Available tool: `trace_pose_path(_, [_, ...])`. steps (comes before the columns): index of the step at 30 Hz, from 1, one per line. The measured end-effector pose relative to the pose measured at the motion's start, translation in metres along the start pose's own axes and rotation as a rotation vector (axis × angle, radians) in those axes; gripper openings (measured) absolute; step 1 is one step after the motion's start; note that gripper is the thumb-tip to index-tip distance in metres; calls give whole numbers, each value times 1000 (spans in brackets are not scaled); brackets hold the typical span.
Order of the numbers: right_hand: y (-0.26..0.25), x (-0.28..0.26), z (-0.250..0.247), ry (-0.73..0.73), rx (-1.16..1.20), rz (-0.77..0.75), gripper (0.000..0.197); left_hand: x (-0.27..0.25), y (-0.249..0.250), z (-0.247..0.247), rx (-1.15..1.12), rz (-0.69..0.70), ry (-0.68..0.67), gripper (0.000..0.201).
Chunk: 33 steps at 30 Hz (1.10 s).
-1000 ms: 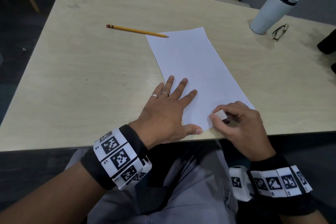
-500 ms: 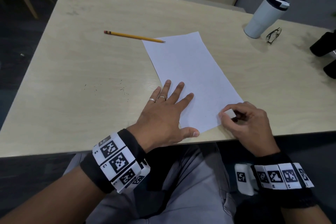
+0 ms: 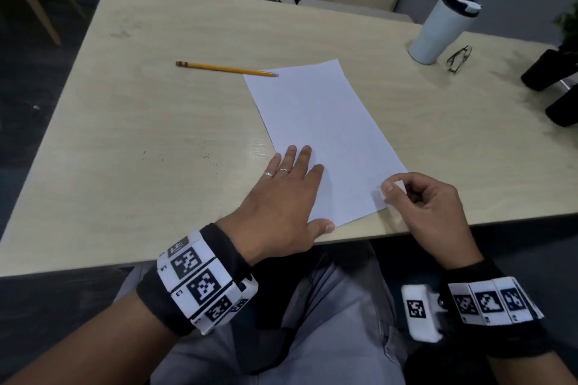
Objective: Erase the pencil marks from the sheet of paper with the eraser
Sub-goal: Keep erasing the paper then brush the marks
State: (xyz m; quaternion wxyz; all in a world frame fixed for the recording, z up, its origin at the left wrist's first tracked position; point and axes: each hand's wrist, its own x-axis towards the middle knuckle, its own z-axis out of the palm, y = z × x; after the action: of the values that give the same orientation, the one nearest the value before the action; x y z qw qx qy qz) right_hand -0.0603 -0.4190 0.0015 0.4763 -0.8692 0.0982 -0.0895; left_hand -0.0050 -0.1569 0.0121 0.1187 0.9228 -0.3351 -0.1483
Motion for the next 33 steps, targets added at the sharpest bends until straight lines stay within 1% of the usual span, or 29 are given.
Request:
trace_pose_path(3, [-4,-7,3,-14,25,24,8,-5,1,-3,39,20,7,83])
trace_pose_path(6, [-3,-12,13,-23,6,5,8,-5,7,2,-14,-25,78,71])
trace_pose_path(8, [-2,-12,20,-32,-24,-7,8,-2,12,11,-16,-48,115,73])
trace_pose_path(10, [-2,-12,24,-39,-88,-38,8,-1,15,23,27,-30,144,82])
trace_pose_path(13, [-5,-12,25,-40,-155,-66,9,-3,16,36,81,-5,187,108])
trace_pose_path(16, [-5,-11,23,-31,-116,-58,4,-4,16,39,143,8,162,133])
trace_pose_path(18, [-10,-13,26,-25,-87,-67,6,-4,18,40,202,3,152,138])
trace_pose_path(19, [-15,-17,29,-31,-85,-87,8,-4,20,40,221,-8,151,134])
trace_pose_path(20, [-19,-21,34,-40,-107,-121,10,-4,21,39,234,-19,153,126])
trace_pose_path(22, [-25,-28,42,-69,-214,-223,10,-6,23,39,239,-35,158,103])
trace_pose_path(23, [-25,-30,43,-85,-254,-263,9,-6,24,38,241,-42,155,94])
trace_pose_path(24, [-24,-29,41,-100,-265,-273,8,-6,24,38,249,-45,150,91])
trace_pose_path(26, [-19,-21,27,-105,-242,-231,8,-6,23,38,264,-46,142,94])
trace_pose_path(30, [-10,-8,5,9,-278,-174,17,-5,25,39,255,-62,145,98])
trace_pose_path(31, [-12,-8,8,10,-264,-180,16,-6,25,39,258,-63,143,99])
trace_pose_path(33, [-21,-11,21,-51,-262,-261,11,-6,25,39,265,-59,138,99])
